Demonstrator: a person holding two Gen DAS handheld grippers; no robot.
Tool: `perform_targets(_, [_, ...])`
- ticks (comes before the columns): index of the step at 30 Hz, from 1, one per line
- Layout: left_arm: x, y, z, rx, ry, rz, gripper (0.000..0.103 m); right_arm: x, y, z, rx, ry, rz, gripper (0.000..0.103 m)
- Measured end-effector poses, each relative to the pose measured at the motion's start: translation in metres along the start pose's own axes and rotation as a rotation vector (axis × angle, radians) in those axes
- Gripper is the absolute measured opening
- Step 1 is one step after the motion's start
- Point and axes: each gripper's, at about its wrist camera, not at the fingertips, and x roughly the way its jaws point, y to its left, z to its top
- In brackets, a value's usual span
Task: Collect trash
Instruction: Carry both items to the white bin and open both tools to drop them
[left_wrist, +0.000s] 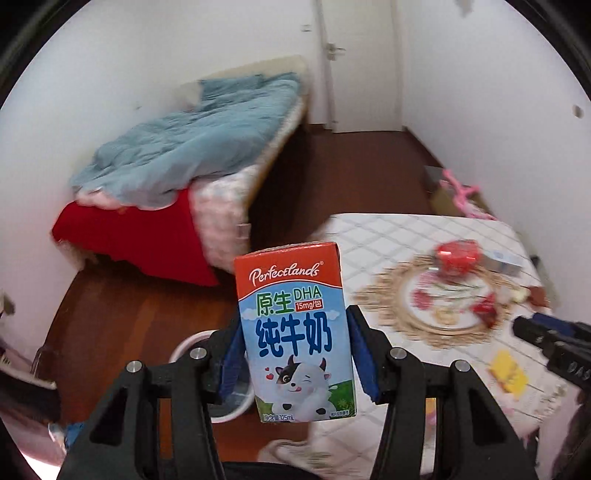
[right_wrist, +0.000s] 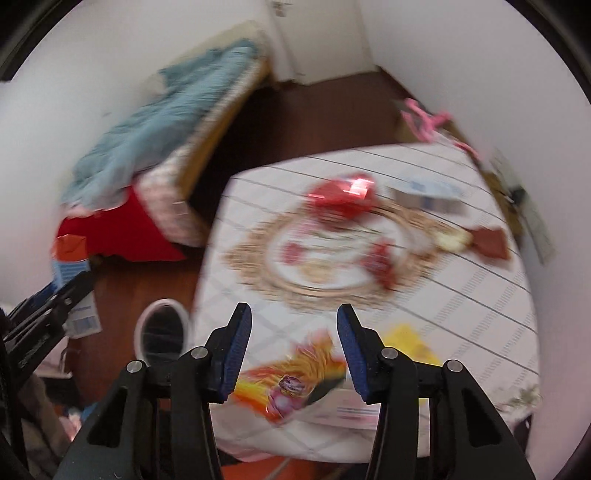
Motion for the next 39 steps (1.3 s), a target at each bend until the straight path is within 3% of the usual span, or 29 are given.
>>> perform_targets(3, [0.026, 0.028, -0.019, -0.063, 0.042, 0.007, 0.049, 0.016, 0.028, 0.001, -0.045, 0.018, -0.012, 0.049])
perform_targets(6, [0.061, 0.039, -0.048, -0.102, 0.122, -0.009, 0.049, 0.052, 0.03, -0.008, -0.001, 0.136, -0.015, 0.063])
perform_targets(9, [0.095, 0.041, -0.08, -0.116, 0.21, -0.013, 0.049, 0.092, 0.036, -0.035, -0.003, 0.257, 0.017, 0.069])
perform_targets(13, [0.116, 0.048, -0.107, -0.126, 0.267, 0.009, 0.049, 0.147, 0.063, -0.077, -0.127, 0.37, 0.02, 0.07])
perform_targets(18, [0.123, 0.059, -0.124, -0.149, 0.296, 0.022, 0.049, 0.194, 0.087, -0.107, -0.272, 0.436, -0.069, 0.073])
perform_targets(20, [0.121, 0.067, -0.127, -0.16, 0.296, 0.027, 0.049, 0.194, 0.096, -0.116, -0.327, 0.404, -0.14, 0.062])
perform_targets(22, [0.118, 0.076, -0.128, -0.173, 0.291, 0.026, 0.049, 0.19, 0.106, -0.122, -0.376, 0.377, -0.17, 0.033])
perform_targets(25, [0.114, 0.092, -0.127, -0.194, 0.28, 0.02, 0.049, 0.178, 0.113, -0.123, -0.362, 0.344, -0.154, 0.018])
perform_targets(29, [0.112, 0.132, -0.12, -0.252, 0.261, 0.014, 0.049, 0.165, 0.135, -0.104, -0.297, 0.303, -0.054, 0.015])
perform_targets(32, [0.134, 0.17, -0.116, -0.314, 0.286, 0.011, 0.049, 0.174, 0.174, -0.086, -0.264, 0.305, 0.044, 0.015])
perform_targets(35, [0.176, 0.208, -0.119, -0.371, 0.338, 0.005, 0.049, 0.204, 0.208, -0.077, -0.255, 0.339, 0.1, 0.015])
perform_targets(39, [0.243, 0.242, -0.131, -0.417, 0.455, -0.046, 0.051, 0.28, 0.248, -0.083, -0.224, 0.447, 0.13, 0.015])
